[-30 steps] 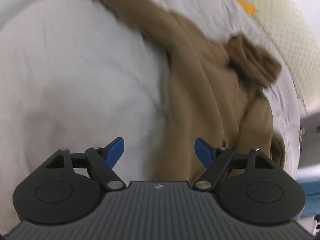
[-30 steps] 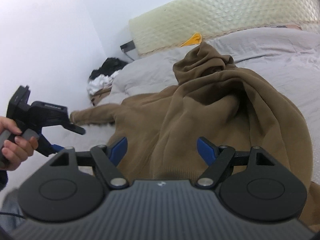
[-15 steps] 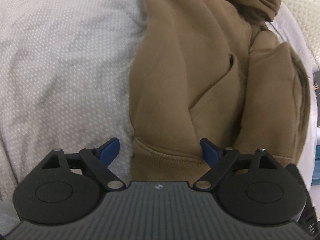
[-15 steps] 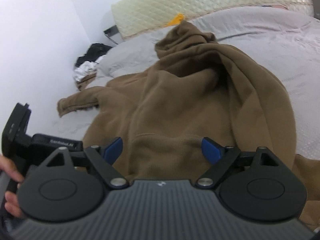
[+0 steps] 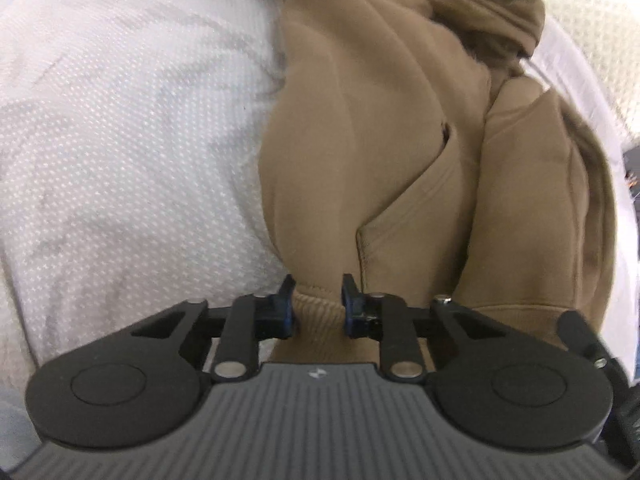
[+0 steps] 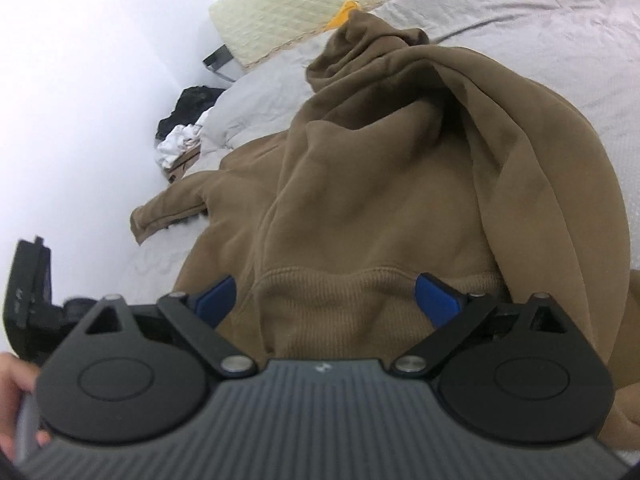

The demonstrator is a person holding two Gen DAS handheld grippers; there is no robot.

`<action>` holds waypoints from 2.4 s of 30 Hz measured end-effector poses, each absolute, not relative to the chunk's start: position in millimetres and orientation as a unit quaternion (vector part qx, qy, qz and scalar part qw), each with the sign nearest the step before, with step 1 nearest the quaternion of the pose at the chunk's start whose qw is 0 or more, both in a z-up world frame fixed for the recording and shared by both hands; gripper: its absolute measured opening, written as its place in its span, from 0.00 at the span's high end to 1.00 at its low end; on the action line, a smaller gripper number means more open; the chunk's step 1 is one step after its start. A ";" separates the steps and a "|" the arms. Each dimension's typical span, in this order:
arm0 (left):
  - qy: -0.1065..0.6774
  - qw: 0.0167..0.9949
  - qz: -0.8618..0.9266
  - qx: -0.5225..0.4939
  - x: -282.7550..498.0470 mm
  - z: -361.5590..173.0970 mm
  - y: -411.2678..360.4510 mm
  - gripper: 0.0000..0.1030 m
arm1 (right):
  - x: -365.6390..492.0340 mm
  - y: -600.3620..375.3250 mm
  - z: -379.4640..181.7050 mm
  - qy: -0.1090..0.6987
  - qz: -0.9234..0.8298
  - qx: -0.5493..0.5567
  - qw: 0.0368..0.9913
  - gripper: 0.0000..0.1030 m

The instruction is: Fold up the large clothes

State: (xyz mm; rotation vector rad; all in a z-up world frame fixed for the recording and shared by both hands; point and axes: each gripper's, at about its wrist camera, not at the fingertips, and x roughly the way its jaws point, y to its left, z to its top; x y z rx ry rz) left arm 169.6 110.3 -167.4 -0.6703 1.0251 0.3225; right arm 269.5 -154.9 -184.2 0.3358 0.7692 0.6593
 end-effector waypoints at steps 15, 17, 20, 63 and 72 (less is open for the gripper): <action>0.437 0.844 0.139 -0.278 161.1 -133.1 122.9 0.87 | 253.9 -146.5 -169.6 0.318 0.282 0.051 0.904 0.71; 0.436 0.842 0.138 -0.285 155.3 -126.6 129.8 0.87 | 249.2 -166.4 -153.0 0.288 0.268 0.073 0.916 0.89; 0.434 0.845 0.144 -0.276 151.2 -115.4 138.3 0.87 | 252.0 -199.1 -140.2 0.274 0.244 0.130 0.921 0.91; 0.380 0.915 0.071 -0.120 181.1 -54.2 32.3 0.30 | 284.1 -284.2 -174.6 0.366 0.188 0.362 0.837 0.24; 0.359 0.928 0.042 -0.088 234.3 -107.8 -17.2 0.30 | 287.7 -306.6 -163.8 0.328 0.130 0.322 0.878 0.25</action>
